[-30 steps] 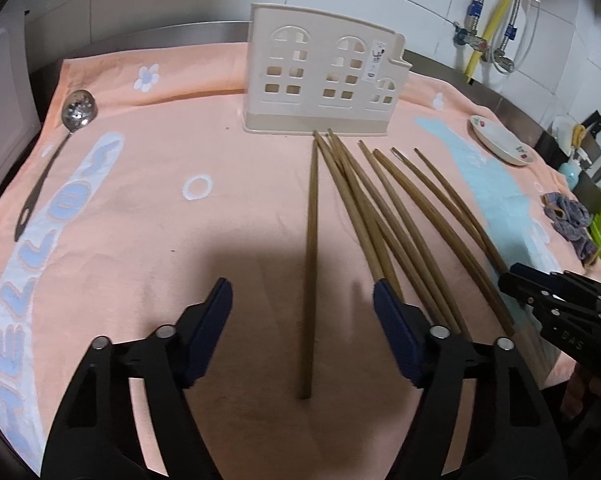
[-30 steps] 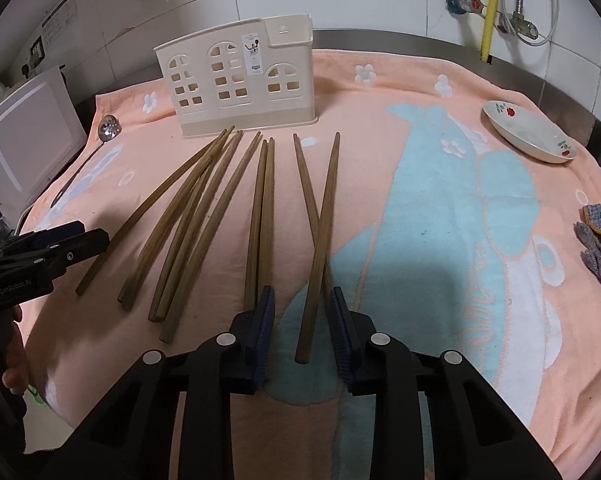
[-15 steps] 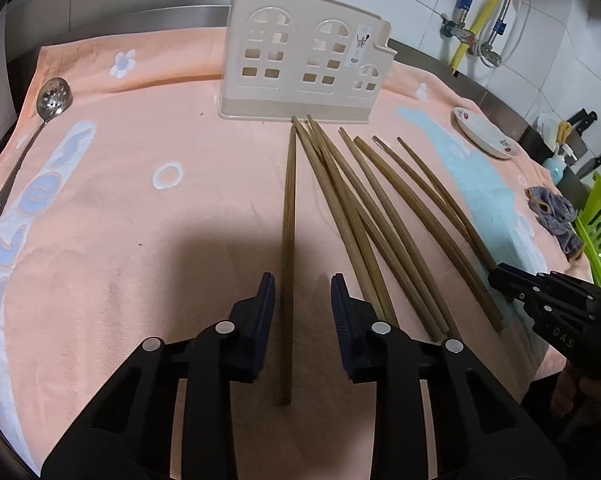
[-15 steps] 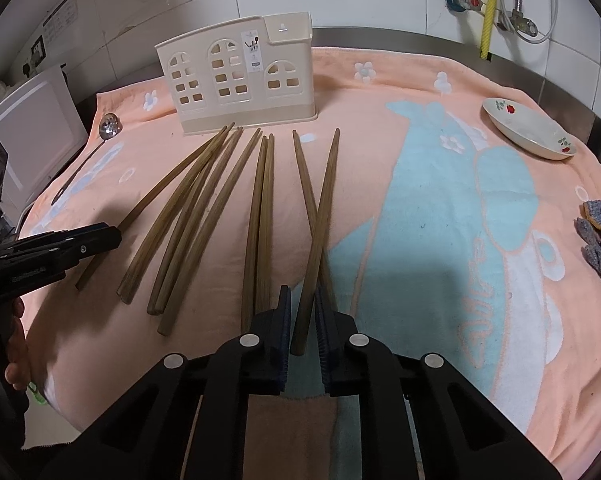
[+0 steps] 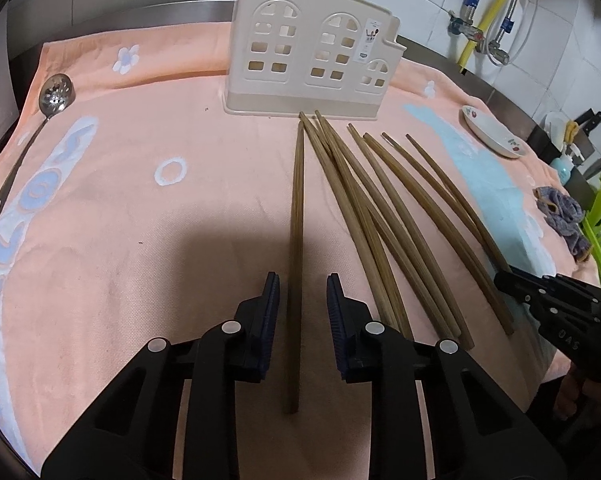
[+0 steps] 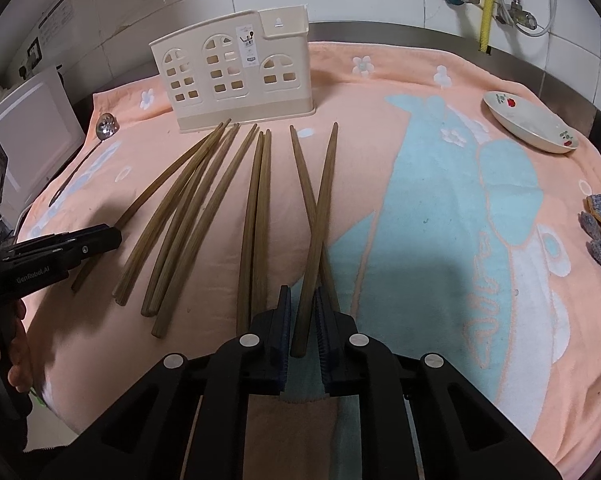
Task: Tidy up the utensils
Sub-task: 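Lift the held chopsticks upright with both tools and carry them over the white holder, then lower the chopsticks into the holder and open both tools, then move both tools back to the loose chopsticks and close each on one chopstick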
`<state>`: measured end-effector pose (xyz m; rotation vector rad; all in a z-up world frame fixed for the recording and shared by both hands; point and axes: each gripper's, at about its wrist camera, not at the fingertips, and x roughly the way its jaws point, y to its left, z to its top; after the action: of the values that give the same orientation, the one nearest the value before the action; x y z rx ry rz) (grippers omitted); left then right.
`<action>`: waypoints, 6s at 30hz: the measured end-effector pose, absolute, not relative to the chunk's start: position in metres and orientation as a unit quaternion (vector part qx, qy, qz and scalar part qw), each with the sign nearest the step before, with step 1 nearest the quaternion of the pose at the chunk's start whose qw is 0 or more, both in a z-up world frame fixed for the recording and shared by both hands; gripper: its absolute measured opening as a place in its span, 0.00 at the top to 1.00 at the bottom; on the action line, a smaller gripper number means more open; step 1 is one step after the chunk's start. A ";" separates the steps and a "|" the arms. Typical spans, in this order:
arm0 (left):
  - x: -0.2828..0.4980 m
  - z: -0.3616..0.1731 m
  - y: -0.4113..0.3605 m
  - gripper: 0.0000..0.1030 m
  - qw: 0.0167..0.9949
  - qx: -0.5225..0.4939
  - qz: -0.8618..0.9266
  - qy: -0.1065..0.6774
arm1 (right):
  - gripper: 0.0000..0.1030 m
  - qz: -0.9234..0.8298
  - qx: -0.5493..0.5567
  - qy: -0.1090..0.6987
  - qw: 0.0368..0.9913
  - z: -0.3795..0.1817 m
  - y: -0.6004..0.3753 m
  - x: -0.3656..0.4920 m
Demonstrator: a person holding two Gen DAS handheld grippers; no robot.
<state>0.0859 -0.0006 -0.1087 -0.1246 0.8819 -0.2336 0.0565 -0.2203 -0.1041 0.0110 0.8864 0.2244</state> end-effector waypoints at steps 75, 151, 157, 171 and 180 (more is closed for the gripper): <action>0.233 0.108 0.010 0.95 0.962 0.039 -0.092 0.255 | 0.94 0.182 -0.011 0.246 0.952 0.122 -0.182 0.274; 0.103 -0.100 -0.049 0.87 0.885 -0.026 -0.177 0.429 | 0.74 0.146 -0.012 0.415 0.898 -0.086 -0.241 0.070; 0.105 -0.100 -0.053 0.87 0.884 -0.022 -0.175 0.432 | 0.74 0.145 -0.009 0.417 0.897 -0.089 -0.243 0.069; 0.109 -0.108 -0.062 0.88 0.882 -0.016 -0.146 0.447 | 0.74 0.143 0.002 0.419 0.897 -0.092 -0.251 0.065; 0.102 -0.109 -0.068 0.88 0.895 0.010 -0.125 0.429 | 0.76 0.147 0.006 0.426 0.892 -0.101 -0.249 0.066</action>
<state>0.1025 -0.0683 -0.1087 0.0207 0.8896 -0.2586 0.0655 -0.2495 -0.1006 0.0123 0.8848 0.3053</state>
